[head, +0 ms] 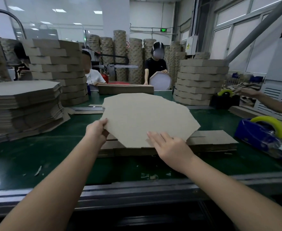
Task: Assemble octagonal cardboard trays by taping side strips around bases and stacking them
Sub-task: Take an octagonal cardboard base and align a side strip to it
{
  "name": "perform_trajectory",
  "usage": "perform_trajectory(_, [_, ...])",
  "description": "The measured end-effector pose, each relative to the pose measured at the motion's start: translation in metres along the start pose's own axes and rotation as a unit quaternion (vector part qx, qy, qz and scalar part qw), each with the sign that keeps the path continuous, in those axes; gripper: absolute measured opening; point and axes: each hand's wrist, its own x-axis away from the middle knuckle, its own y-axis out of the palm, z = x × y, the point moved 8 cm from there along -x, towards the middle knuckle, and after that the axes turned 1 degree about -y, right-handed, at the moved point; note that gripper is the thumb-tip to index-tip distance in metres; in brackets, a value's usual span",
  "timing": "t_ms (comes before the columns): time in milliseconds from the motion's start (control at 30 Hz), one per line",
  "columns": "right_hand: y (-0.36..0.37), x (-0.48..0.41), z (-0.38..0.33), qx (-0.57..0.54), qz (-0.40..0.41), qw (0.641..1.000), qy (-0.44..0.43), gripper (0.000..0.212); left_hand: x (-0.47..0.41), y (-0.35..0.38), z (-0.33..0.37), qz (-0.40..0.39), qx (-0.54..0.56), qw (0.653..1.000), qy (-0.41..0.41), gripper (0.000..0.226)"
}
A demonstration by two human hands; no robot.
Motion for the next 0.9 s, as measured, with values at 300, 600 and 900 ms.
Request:
perform_trajectory(300, [-0.099,0.013,0.028,-0.127,-0.003,0.991,0.044,0.047,0.105,0.036,0.043,-0.144,-0.107,0.968,0.175,0.011])
perform_trajectory(600, [-0.091,0.039,0.068,-0.186,-0.103,0.934,0.286,0.044,0.187,0.061,-0.013,-0.314,-0.337,0.851,0.253,0.008])
perform_trajectory(900, [-0.021,0.092,0.037,-0.435,-0.145,0.779,0.427,0.014,0.156,0.062,-0.075,-0.356,-0.428,0.803,0.214,0.010])
